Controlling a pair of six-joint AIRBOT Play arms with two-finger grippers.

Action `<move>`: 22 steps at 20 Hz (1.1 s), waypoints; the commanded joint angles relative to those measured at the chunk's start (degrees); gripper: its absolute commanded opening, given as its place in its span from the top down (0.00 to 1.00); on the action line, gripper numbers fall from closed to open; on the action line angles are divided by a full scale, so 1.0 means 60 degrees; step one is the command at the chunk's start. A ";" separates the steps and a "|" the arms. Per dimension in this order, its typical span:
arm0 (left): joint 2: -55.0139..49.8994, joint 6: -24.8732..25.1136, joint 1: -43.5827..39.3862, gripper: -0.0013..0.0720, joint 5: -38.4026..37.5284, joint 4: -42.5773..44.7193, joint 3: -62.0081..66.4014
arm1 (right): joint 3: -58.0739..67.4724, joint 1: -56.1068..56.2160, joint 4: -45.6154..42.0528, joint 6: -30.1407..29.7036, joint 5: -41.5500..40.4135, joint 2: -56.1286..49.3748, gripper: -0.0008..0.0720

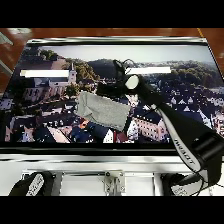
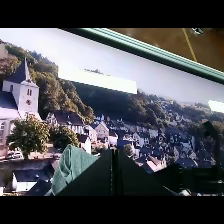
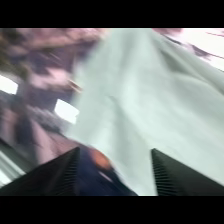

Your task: Fold the shirts.

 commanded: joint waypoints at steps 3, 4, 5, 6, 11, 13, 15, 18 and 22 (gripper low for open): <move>-0.0117 0.0117 0.0033 0.94 -0.0109 0.0004 -0.0004 | -0.0645 -0.2594 -0.3621 0.0561 0.5686 0.0641 0.05; -0.0117 0.0117 0.0033 0.94 -0.0113 0.0007 -0.0004 | -0.1206 -0.2911 -0.2419 0.0463 0.4994 0.0641 0.05; -0.0113 0.0113 0.0033 0.94 -0.0117 0.0004 -0.0004 | -0.1734 -0.3034 -0.1457 0.0291 0.4131 0.0641 0.05; -0.0106 0.0109 0.0033 0.94 -0.0117 0.0000 -0.0004 | -0.2237 -0.3024 -0.0761 0.0251 0.3202 0.0637 0.05; -0.0102 0.0106 0.0033 0.94 -0.0117 0.0000 0.0000 | -0.2827 -0.2269 0.0313 -0.0178 0.2014 -0.0182 0.05; -0.0102 0.0102 0.0033 0.94 -0.0113 -0.0004 -0.0004 | -0.2827 -0.1902 0.0630 -0.0321 0.1821 -0.0561 0.05; -0.0102 0.0076 0.0029 0.94 -0.0113 -0.0044 -0.0004 | -0.2827 -0.1643 0.0805 -0.0317 0.1373 -0.0801 0.05; -0.0106 0.0084 0.0029 0.94 -0.0113 -0.0102 -0.0004 | -0.2823 -0.1654 0.1351 -0.0331 0.0889 -0.0885 0.48; -0.0200 0.0084 0.0033 0.94 -0.0117 -0.0095 -0.0004 | -0.2506 -0.1967 0.1876 -0.1592 0.0721 -0.0885 0.92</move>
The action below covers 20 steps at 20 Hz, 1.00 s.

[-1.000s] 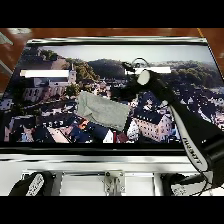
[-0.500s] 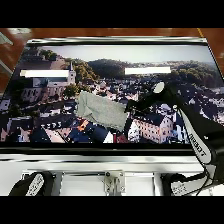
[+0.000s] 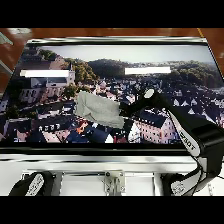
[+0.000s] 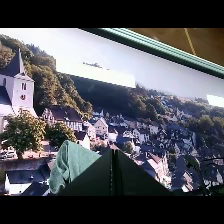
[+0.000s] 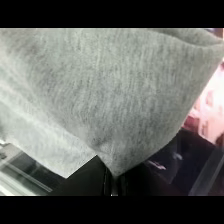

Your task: Fold the shirts.

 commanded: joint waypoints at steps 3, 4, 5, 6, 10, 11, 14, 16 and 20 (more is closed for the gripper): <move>-0.0124 0.0000 0.0000 0.94 -0.0011 -0.0011 -0.0004 | 0.1002 -0.1308 0.0448 -0.1180 -0.0033 0.0160 0.92; -0.0127 0.0000 0.0000 0.94 -0.0015 -0.0015 -0.0004 | 0.1242 -0.1818 0.0444 -0.1195 0.0011 0.0321 0.92; -0.0127 0.0000 0.0000 0.94 -0.0040 -0.0015 -0.0004 | 0.1461 -0.2404 0.0441 -0.1191 0.0040 0.0503 0.92; -0.0127 0.0000 0.0000 0.94 -0.0113 -0.0011 -0.0004 | 0.1665 -0.3100 0.0444 -0.1180 0.0135 0.0703 0.92; -0.0124 -0.0004 0.0000 0.94 -0.0616 0.0018 -0.0025 | 0.1942 -0.6142 0.0153 -0.0823 0.0776 0.1541 0.92; -0.0106 -0.0004 0.0000 0.94 -0.0645 0.0018 -0.0095 | 0.1942 -0.6936 -0.0146 -0.0648 0.1020 0.1749 0.92; -0.0095 -0.0007 0.0000 0.94 -0.0678 0.0015 -0.0382 | 0.1942 -0.9071 -0.1260 -0.0372 0.1861 0.2240 0.92; -0.0095 -0.0007 0.0000 0.94 -0.0678 0.0011 -0.0637 | 0.1942 -1.0346 -0.1883 -0.0299 0.2557 0.2419 0.92; -0.0091 -0.0080 0.0000 0.94 -0.0685 -0.0036 -0.0973 | 0.1810 -1.1879 -0.3646 0.0215 0.4714 0.2430 0.92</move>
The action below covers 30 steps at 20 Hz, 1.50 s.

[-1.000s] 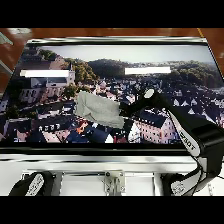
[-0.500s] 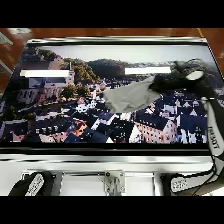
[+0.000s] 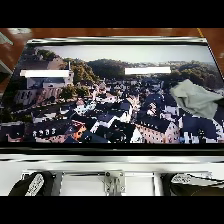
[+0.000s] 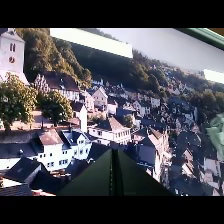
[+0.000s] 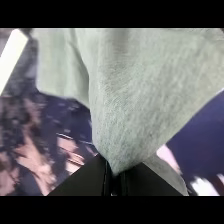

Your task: Fold the shirts.

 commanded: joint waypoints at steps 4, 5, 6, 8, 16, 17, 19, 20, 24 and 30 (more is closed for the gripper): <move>0.0076 -0.0215 0.0000 0.94 -0.0266 -0.0393 -0.0215 | -0.1024 -0.1632 -0.2962 0.0346 0.2962 0.0262 0.92; 0.0106 -0.0219 0.0000 0.94 -0.0335 -0.0390 -0.0219 | -0.1457 -0.1687 -0.3184 0.0280 0.2940 0.0415 0.92; 0.0142 -0.0215 0.0000 0.94 -0.0426 -0.0393 -0.0219 | -0.1931 -0.1701 -0.3504 0.0266 0.2710 0.0590 0.92; 0.0226 -0.0215 0.0000 0.94 -0.0525 -0.0390 -0.0219 | -0.2794 -0.1745 -0.3967 0.0306 0.1927 0.0889 0.92; 0.0331 -0.0222 0.0000 0.94 -0.0521 -0.0393 -0.0215 | -0.4131 -0.1745 -0.5788 0.0299 0.1537 0.0922 0.92; 0.0331 -0.0219 0.0000 0.94 -0.0517 -0.0393 -0.0215 | -0.4127 -0.1745 -0.5978 0.0306 0.1439 0.0925 0.92; 0.0331 -0.0219 0.0000 0.94 -0.0514 -0.0393 -0.0215 | -0.4127 -0.1745 -0.6040 0.0361 0.1220 0.0922 0.88; 0.0331 -0.0219 0.0000 0.94 -0.0510 -0.0393 -0.0215 | -0.4127 -0.1745 -0.6029 0.0517 0.1140 0.0922 0.67; 0.0270 -0.0211 -0.0051 0.94 -0.0321 -0.0386 -0.0219 | -0.3894 -0.1716 -0.5690 -0.0255 0.2896 0.0925 0.20; -0.0780 -0.0470 -0.2896 0.95 -0.0390 0.2594 -0.0215 | -0.1599 -0.0841 -0.0965 -0.0670 0.2371 0.2193 0.22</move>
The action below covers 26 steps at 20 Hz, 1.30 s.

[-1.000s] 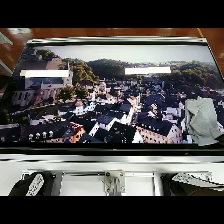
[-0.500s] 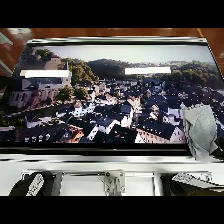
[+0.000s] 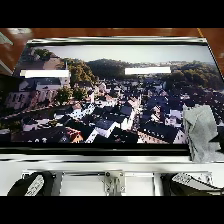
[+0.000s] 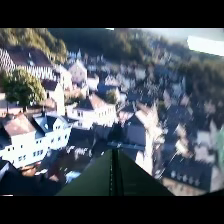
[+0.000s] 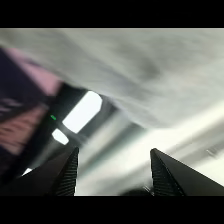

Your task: Fold the shirts.

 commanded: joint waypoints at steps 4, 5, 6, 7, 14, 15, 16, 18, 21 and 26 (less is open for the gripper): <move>-0.2532 -0.2608 -0.5246 0.95 -0.0280 0.7089 0.0226 | 0.2240 0.3515 0.2936 -0.0554 -0.3257 0.1690 0.21; -0.3224 -0.2728 -0.5963 0.93 -0.0634 0.7668 0.0463 | 0.2237 0.4564 0.2197 -0.0565 -0.3253 0.1803 0.18; -0.3901 -0.2714 -0.6481 0.69 -0.1064 0.8018 0.0703 | 0.2222 0.5584 0.0947 -0.0561 -0.2845 0.1767 0.03; -0.4623 -0.2718 -0.6885 0.25 -0.1497 0.8313 0.0994 | 0.2164 0.6586 -0.0386 -0.0492 -0.2269 0.1647 0.03; -0.5836 -0.2692 -0.7165 0.48 0.0015 0.8389 0.1614 | 0.2073 0.9366 -0.1096 0.0925 -0.1916 0.0998 0.03; -0.5832 -0.2692 -0.7107 0.48 -0.0080 0.8386 0.1614 | 0.2073 0.9548 -0.1071 0.0922 -0.1942 0.0998 0.03; -0.5836 -0.2692 -0.7074 0.48 -0.0189 0.8386 0.1614 | 0.2073 0.9664 -0.1049 0.0922 -0.1942 0.0998 0.03; -0.5836 -0.2692 -0.7067 0.47 -0.0211 0.8378 0.1614 | 0.2073 0.9828 -0.1053 0.0922 -0.1942 0.0998 0.03; -0.5839 -0.2688 -0.7067 0.45 -0.0044 0.8382 0.1614 | 0.2073 0.9821 -0.1045 0.0922 -0.1945 0.0998 0.03; -0.5839 -0.2685 -0.7063 0.45 -0.0051 0.8386 0.1614 | 0.2073 0.9817 -0.1060 0.0922 -0.1945 0.0998 0.03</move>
